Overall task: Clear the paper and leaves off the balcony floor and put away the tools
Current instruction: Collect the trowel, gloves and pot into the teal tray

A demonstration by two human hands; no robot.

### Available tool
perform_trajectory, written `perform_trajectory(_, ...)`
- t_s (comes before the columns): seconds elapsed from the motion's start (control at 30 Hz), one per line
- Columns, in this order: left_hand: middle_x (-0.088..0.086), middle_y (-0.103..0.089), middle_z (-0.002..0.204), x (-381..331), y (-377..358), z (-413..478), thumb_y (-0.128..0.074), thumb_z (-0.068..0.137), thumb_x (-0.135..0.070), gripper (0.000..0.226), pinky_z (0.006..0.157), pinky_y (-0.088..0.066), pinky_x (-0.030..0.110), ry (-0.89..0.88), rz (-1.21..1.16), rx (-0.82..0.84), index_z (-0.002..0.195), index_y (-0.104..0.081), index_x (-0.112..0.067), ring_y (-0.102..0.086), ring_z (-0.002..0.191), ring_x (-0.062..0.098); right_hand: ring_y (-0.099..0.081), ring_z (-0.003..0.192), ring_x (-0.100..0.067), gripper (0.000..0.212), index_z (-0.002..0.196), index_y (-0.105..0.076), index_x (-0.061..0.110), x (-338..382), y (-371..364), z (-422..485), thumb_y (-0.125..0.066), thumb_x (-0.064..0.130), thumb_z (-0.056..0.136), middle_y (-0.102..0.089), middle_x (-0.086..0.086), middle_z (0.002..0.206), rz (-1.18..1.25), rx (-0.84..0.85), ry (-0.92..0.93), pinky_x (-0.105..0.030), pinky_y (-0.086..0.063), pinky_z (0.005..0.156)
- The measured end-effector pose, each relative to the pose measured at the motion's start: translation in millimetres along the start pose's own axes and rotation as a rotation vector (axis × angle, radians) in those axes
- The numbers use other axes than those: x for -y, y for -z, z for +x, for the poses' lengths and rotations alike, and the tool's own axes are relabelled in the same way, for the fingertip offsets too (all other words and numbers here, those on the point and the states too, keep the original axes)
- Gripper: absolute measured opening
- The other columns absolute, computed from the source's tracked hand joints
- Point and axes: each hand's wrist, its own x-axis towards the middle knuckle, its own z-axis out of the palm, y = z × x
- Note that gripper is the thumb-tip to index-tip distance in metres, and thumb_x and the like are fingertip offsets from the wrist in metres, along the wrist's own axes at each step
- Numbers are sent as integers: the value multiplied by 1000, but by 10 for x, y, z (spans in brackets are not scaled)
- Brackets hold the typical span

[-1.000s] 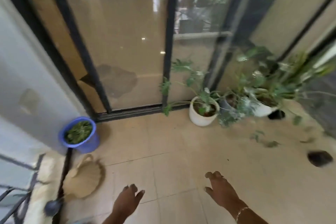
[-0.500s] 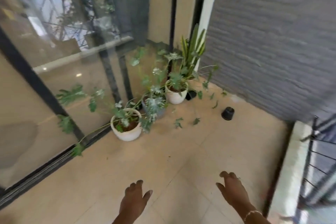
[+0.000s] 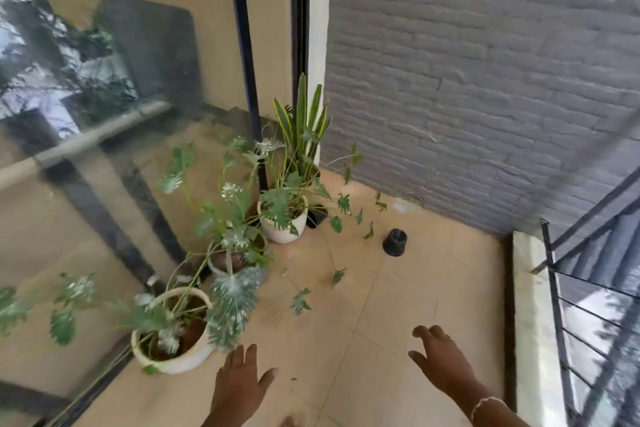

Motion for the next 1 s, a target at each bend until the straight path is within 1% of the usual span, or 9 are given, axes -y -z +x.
perform_trajectory(0.2,5,-35,147,-214,701,1009,-36,94,-54,66,109,-29,30,-71,46,4,146,-23,-16,-32,135,22,-50,116,-18,40,130,-42,23,317,297,814,-49,37,93,-46,0,126,87,-21,-44,-25,-43,91)
perform_trajectory(0.27,6,-33,147,-474,873,1282,-39,95,-48,62,109,-30,29,-83,9,18,145,-24,-15,-32,135,22,-49,116,-18,40,131,-42,23,283,343,1036,-48,37,94,-45,0,127,72,-31,-45,-25,-42,92)
perform_trajectory(0.43,7,-33,145,-1237,1114,1994,-43,96,-42,58,104,-33,29,-202,-34,49,143,-26,-13,-32,134,23,-50,113,-22,36,129,-46,20,-30,512,1584,-46,28,94,-51,-2,125,-134,-15,-14,-32,-43,93)
perform_trajectory(0.57,7,-38,139,-1907,1289,2644,-44,96,-38,52,100,-38,30,-299,22,50,140,-30,-13,-37,128,23,-58,93,-26,27,109,-59,18,-390,643,2137,-57,17,83,-61,-6,105,-254,14,-21,-38,-50,79)
perform_trajectory(0.6,7,-38,139,-2086,1338,2825,-44,96,-38,52,99,-39,30,-323,38,55,140,-30,-13,-38,128,23,-58,94,-26,28,110,-58,17,-479,713,2290,-56,15,82,-61,-7,106,-271,29,-29,-38,-50,79)
perform_trajectory(0.67,8,-40,138,-2419,1417,3134,-46,95,-37,51,97,-40,31,-331,41,88,138,-33,-12,-40,126,24,-50,109,-29,36,125,-48,13,-644,880,2588,-46,12,89,-50,-11,121,-285,69,-14,-38,-42,89)
perform_trajectory(0.77,10,-41,139,-2911,1565,3568,-45,96,-35,50,100,-39,31,-335,100,120,138,-34,-11,-41,127,25,-44,118,-29,42,135,-37,13,-938,1198,3083,-42,18,93,-40,-11,131,-233,114,-56,-37,-40,94)
perform_trajectory(0.87,12,-45,138,-3364,1681,4040,-48,95,-32,49,101,-38,30,-330,93,169,137,-37,-10,-44,126,26,-46,117,-29,42,134,-38,15,-1256,1564,3552,-45,21,94,-41,-11,131,-155,132,-131,-38,-42,93)
perform_trajectory(1.0,19,-57,121,-3878,1765,4608,-55,92,-27,40,90,-46,34,-252,-104,242,122,-49,-2,-57,109,32,-50,116,-25,40,132,-43,17,-1606,1920,4130,-50,25,93,-47,-7,128,43,90,-306,-34,-44,91)
